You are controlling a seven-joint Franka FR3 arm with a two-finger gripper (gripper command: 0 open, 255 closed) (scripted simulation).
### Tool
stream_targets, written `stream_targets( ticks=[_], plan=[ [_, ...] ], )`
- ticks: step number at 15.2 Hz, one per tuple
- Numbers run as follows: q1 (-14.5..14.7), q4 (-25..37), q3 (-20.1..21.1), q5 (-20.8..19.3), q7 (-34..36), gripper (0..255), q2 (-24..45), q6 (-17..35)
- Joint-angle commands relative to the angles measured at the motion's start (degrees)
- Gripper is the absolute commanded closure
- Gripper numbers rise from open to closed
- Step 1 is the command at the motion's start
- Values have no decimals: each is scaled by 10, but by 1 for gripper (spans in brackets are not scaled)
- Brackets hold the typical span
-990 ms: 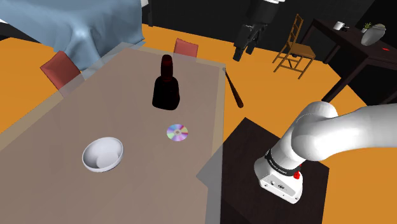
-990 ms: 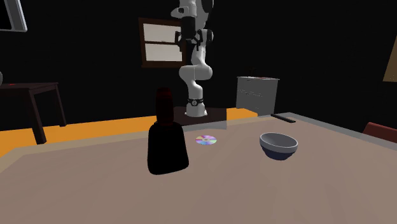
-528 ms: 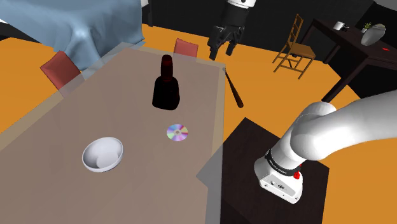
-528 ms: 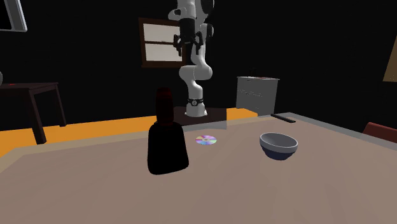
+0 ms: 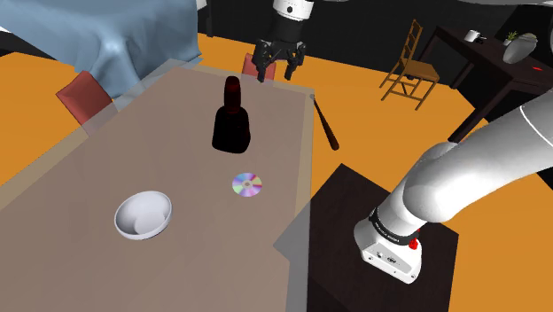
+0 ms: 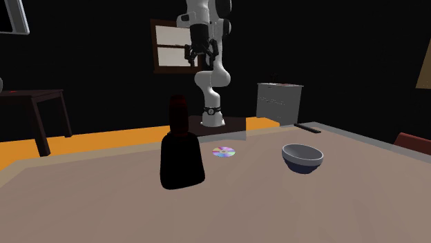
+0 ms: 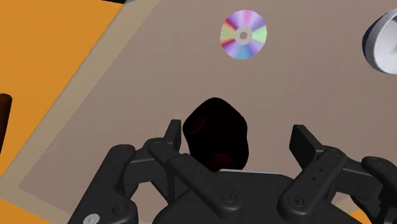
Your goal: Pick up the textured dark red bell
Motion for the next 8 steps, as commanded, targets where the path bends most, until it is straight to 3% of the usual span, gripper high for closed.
stream_targets(
  ticks=[1, 8],
  plan=[
    [-6, 31, 2, -1, 22, 0, 45, 16],
    [-16, 147, 2, -8, 99, 0, 194, 56]
  ],
)
